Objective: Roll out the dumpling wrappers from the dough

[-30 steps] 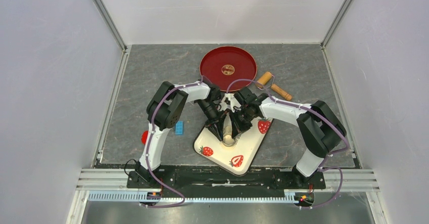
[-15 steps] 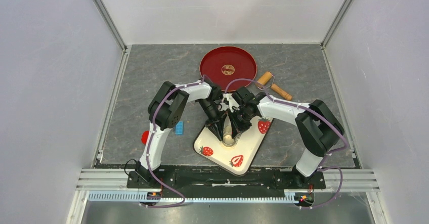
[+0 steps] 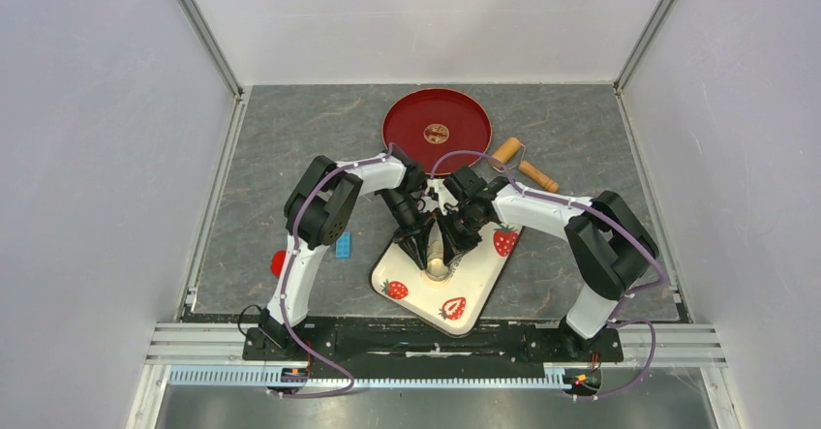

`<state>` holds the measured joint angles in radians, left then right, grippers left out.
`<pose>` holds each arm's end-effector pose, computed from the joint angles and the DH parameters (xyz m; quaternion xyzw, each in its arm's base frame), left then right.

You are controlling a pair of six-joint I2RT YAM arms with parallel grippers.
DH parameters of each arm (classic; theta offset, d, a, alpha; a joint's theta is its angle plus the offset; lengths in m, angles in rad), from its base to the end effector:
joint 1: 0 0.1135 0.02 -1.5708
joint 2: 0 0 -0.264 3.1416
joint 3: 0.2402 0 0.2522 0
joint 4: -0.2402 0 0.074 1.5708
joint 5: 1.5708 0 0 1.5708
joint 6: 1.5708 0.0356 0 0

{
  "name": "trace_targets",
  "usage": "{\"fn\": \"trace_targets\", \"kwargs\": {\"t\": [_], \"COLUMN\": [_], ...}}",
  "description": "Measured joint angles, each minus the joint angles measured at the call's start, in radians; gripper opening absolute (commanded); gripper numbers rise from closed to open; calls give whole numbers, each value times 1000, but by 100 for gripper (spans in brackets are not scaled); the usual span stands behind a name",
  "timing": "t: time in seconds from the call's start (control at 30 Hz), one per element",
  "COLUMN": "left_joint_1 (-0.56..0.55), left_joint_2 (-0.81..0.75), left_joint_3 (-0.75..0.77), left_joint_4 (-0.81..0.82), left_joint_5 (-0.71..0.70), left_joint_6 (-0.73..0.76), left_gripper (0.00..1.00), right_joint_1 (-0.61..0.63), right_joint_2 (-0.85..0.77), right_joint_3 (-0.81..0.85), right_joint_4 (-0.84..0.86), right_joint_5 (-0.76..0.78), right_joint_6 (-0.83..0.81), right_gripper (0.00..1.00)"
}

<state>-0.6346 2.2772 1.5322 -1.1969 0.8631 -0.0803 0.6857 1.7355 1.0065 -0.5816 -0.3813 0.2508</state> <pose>0.2875 -0.2452 0.1018 -0.1700 -0.8798 0.3265 0.3008 0.2342 0.2088 0.1521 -0.2340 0.9454 0.2252 0.0289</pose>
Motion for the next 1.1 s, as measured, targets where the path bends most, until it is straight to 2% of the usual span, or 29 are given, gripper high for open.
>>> {"fn": "trace_targets", "kwargs": {"t": [0.1,0.37,0.8,0.93,1.1], "left_joint_1": [0,3,5,1,0], "left_joint_2": [1,-8,-14,-14,-25], "left_joint_3": [0,0,22,55,88], "left_joint_4": [0,2,-5,-27,-50], "left_joint_5": [1,16,-14,-58,-126], "left_joint_6": [1,26,13,13,14], "left_gripper": [2,7,15,20,30], "right_joint_1": [0,6,-5,-12,-30], "right_joint_2": [0,25,54,55,55], "right_joint_3": [10,82,203,203,206], "right_joint_4": [-7,-86,-214,-217,-220], "right_joint_5": [-1,14,61,65,69], "right_joint_6": [0,-16,-43,-46,-50], "right_gripper": [1,11,15,33,40]}}
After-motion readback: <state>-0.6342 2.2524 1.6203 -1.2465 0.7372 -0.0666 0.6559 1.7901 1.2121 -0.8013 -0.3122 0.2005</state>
